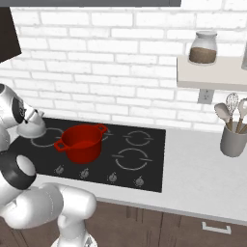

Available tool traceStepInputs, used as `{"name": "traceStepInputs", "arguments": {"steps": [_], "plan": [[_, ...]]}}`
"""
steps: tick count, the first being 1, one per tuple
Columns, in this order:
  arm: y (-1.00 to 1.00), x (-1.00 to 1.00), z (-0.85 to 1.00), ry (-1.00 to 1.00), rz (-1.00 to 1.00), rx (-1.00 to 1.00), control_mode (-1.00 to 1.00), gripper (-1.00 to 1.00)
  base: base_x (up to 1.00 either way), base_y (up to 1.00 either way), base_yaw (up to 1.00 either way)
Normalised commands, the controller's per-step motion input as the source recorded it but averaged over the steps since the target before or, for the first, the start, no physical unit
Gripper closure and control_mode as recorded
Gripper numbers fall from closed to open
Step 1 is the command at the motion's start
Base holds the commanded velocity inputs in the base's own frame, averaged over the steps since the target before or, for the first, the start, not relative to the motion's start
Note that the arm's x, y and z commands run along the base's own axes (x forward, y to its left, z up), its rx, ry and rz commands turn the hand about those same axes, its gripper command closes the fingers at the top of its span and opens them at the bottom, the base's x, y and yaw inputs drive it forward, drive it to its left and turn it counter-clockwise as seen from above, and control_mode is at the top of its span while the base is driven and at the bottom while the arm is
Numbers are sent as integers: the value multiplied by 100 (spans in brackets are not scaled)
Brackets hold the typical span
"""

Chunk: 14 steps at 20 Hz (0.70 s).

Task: Pick the kettle from the counter and place it on a stove burner. Then turn the burner on.

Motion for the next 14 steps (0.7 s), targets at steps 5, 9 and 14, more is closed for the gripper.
{"name": "traceStepInputs", "arguments": {"steps": [5, 9, 14], "plan": [[6, 22, -25, 4, -2, -1, -100, 100, 0, 0, 0], [10, 25, -19, 0, -3, -1, -100, 100, 0, 0, 0], [5, 27, -20, 0, -3, -3, -100, 100, 0, 0, 0]]}}
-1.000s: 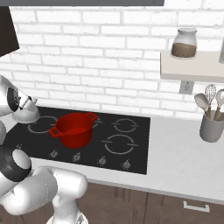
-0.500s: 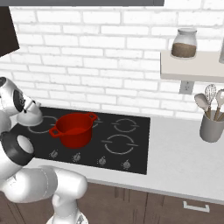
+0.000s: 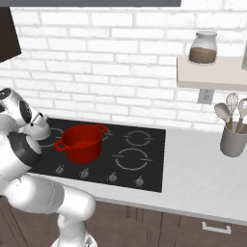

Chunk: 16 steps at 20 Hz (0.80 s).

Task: Pick the kettle from the counter and place it on a stove burner. Then turn the burner on.

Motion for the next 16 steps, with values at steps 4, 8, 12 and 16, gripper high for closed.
{"name": "traceStepInputs", "arguments": {"steps": [4, 8, 12, 16], "plan": [[3, 30, -19, 0, -3, -4, -100, 100, 0, 0, 0], [3, 31, -18, 0, -3, -4, -100, 100, 0, 0, 0], [6, 31, -17, 0, -3, -2, -100, 100, 0, 0, 0], [11, 27, -22, 0, -2, -2, -100, 100, 0, 0, 0]]}}
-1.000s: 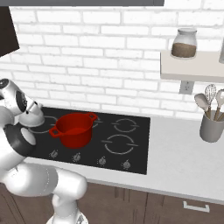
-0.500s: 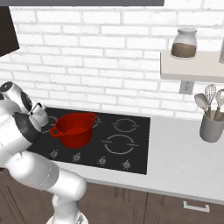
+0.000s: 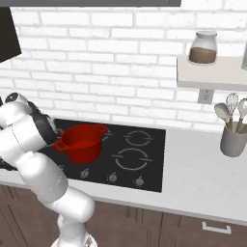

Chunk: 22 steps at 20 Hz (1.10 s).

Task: Pick the kettle from the counter and place it on a stove burner. Then turn the burner on.

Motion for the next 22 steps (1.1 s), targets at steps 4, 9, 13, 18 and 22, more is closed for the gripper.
{"name": "traceStepInputs", "arguments": {"steps": [4, 9, 13, 18, 22], "plan": [[19, 21, -26, 1, -2, -3, -100, 100, 0, 0, 0], [20, 22, -26, 2, -2, -3, -100, 100, 0, 0, 0], [18, 24, -24, 2, -3, -2, -100, 100, 0, 0, 0], [18, 26, -24, 1, -3, -3, -100, 100, 0, 0, 0], [19, 29, -22, 1, -3, -3, -100, 100, 0, 0, 0]]}}
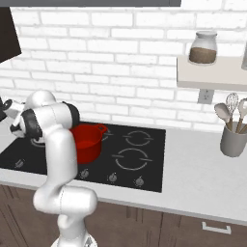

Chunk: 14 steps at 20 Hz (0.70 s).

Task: Pick the kettle from the counter and place it on a stove burner. Then turn the burner on.

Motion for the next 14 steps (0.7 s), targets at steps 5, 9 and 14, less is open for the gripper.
{"name": "traceStepInputs", "arguments": {"steps": [5, 9, 14], "plan": [[16, 33, -19, 0, -4, -3, -100, 100, 0, 0, 0], [1, 18, -20, 0, -3, -2, -100, 100, 0, 0, 0], [-1, 4, -21, 0, 0, 0, -100, -100, 0, 0, 0]]}}
